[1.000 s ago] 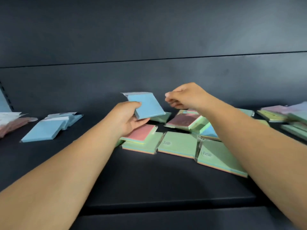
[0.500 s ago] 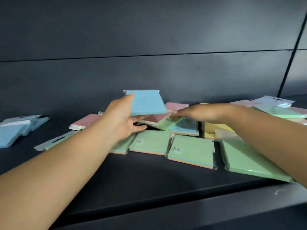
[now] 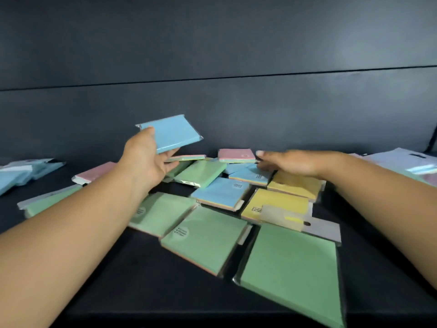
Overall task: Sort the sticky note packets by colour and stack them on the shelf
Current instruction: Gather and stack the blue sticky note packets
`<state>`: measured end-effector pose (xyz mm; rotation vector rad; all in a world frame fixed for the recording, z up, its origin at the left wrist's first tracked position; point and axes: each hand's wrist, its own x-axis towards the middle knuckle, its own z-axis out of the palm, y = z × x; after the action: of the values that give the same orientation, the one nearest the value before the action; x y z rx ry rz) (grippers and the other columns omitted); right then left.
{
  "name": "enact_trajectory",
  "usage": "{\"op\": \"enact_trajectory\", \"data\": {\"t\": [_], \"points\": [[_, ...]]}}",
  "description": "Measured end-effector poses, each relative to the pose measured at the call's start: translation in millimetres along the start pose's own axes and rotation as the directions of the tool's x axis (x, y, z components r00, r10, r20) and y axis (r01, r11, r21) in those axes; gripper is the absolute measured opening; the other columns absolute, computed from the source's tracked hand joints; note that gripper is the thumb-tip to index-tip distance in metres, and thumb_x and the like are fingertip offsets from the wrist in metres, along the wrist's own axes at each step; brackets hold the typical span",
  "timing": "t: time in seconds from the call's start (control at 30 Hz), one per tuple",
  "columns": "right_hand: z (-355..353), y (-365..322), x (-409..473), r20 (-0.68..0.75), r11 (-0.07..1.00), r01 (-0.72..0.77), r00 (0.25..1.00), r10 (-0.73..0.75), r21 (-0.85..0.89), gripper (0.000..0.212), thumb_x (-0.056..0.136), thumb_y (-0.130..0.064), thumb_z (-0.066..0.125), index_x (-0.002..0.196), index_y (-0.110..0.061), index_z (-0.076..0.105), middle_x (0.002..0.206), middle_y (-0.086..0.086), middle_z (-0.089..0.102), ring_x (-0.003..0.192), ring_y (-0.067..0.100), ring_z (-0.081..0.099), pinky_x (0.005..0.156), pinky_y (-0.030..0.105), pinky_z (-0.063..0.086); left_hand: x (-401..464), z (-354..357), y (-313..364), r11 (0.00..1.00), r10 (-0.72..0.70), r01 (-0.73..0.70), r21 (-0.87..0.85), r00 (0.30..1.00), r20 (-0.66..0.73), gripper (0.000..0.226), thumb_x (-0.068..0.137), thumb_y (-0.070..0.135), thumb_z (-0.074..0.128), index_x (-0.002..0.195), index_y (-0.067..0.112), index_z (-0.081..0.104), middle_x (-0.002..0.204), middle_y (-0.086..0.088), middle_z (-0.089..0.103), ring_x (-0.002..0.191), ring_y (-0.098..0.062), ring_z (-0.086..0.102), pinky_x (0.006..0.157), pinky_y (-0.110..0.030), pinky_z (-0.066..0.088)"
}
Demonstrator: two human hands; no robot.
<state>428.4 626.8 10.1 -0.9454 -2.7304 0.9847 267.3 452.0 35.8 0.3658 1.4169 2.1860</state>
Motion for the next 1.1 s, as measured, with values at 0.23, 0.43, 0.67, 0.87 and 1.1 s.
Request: {"op": "enact_trajectory", "data": {"t": [0.23,0.43,0.67,0.87,1.1], "points": [[-1.7,-14.1,16.9,-0.018,0.969,0.101,0.994,-0.108,-0.225,0.049,0.096,-0.045,0.038,0.138,-0.02,0.045,0.148,-0.004,0.038,0.136,0.017,0.035,0.114,0.029,0.021,4.2,-0.7,-8.7,1.0,0.013,-0.013,0.021,1.0,-0.023,0.022,0.101,0.026,0.033,0.085,0.024,0.048,0.086,0.004,0.06,0.078,-0.015,0.061,0.099,-0.053,0.036],[12.7,-25.8,56.4,0.017,0.98,0.0,1.0,0.003,-0.201,0.091,0.085,-0.057,0.051,0.15,-0.022,-0.002,0.158,-0.004,0.01,0.145,0.019,0.014,0.117,0.035,0.016,15.2,-6.9,-5.9,0.996,-0.001,-0.001,0.089,0.999,0.032,0.019,0.1,0.028,0.035,0.088,0.026,0.05,0.091,0.004,0.063,0.083,-0.016,0.063,0.089,-0.053,0.039],[16.2,-33.1,68.4,-0.154,0.96,-0.026,0.985,0.072,0.28,0.092,0.073,-0.016,0.077,0.145,-0.026,0.021,0.123,0.001,0.045,0.103,0.021,0.047,0.075,0.027,0.043,17.1,-13.0,-1.3,0.995,0.002,-0.009,0.097,0.997,0.073,0.018,0.1,0.028,0.035,0.093,0.025,0.052,0.095,0.002,0.064,0.085,-0.017,0.064,0.079,-0.048,0.043],[-1.6,-25.8,50.1,-0.176,0.748,-0.004,0.971,0.161,0.664,0.097,0.079,0.008,0.064,0.146,-0.035,0.009,0.085,0.005,0.059,0.066,0.015,0.056,0.059,0.028,0.05,12.8,-10.6,-0.1,0.998,0.0,-0.006,0.065,0.995,0.105,0.018,0.1,0.027,0.037,0.091,0.023,0.052,0.093,0.0,0.064,0.085,-0.019,0.063,0.082,-0.048,0.047],[-30.6,-18.5,-0.2,-0.348,0.609,0.144,0.909,0.231,0.78,0.05,0.082,0.006,0.061,0.128,-0.01,0.046,0.116,0.014,0.061,0.086,0.022,0.062,0.059,0.032,0.052,0.2,-3.1,0.3,0.999,-0.03,0.036,-0.038,0.987,0.156,0.017,0.099,0.023,0.04,0.088,0.015,0.049,0.09,-0.008,0.061,0.08,-0.025,0.063,0.061,-0.039,0.051]]}}
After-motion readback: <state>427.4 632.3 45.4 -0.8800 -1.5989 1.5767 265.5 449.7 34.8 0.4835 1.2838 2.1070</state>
